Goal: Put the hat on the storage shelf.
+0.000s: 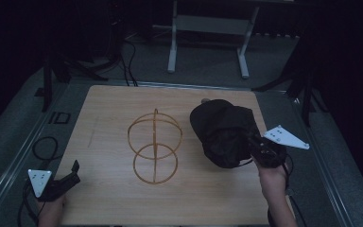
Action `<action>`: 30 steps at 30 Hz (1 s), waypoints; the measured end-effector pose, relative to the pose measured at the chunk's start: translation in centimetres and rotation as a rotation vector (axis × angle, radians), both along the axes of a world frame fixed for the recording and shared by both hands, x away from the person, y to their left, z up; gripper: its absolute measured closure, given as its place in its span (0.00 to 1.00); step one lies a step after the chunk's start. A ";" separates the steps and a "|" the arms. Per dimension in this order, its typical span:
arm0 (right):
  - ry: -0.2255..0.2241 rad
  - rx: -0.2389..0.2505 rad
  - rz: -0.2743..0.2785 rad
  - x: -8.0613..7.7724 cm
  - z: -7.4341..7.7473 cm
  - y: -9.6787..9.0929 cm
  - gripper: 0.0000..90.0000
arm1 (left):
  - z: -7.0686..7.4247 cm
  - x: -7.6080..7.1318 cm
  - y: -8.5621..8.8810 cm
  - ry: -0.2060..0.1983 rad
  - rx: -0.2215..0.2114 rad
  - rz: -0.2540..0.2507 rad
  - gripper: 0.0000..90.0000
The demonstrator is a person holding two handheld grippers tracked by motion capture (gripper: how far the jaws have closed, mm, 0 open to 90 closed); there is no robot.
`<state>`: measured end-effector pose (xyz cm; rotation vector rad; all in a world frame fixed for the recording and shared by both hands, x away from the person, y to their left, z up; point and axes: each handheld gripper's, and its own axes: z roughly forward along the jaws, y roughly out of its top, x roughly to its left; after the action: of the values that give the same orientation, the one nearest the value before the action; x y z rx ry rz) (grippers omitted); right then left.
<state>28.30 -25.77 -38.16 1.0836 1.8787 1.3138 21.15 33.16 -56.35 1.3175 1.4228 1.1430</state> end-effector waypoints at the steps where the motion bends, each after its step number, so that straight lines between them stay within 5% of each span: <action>1: -0.015 0.006 0.007 -0.1 0.7 0.1 0.96 | 0.0 0.0 0.0 0.000 0.002 -0.001 0.02; 23: -0.164 0.045 0.059 -0.6 8.2 2.5 0.97 | 0.0 0.0 0.0 0.000 -0.001 -0.002 0.02; 30: -0.182 0.057 0.097 -0.6 9.5 4.1 0.97 | 0.0 0.0 0.0 0.000 -0.003 -0.005 0.02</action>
<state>27.68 -21.68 -28.70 0.8785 1.7873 1.4760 21.16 33.20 -56.35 1.3183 1.4203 1.1377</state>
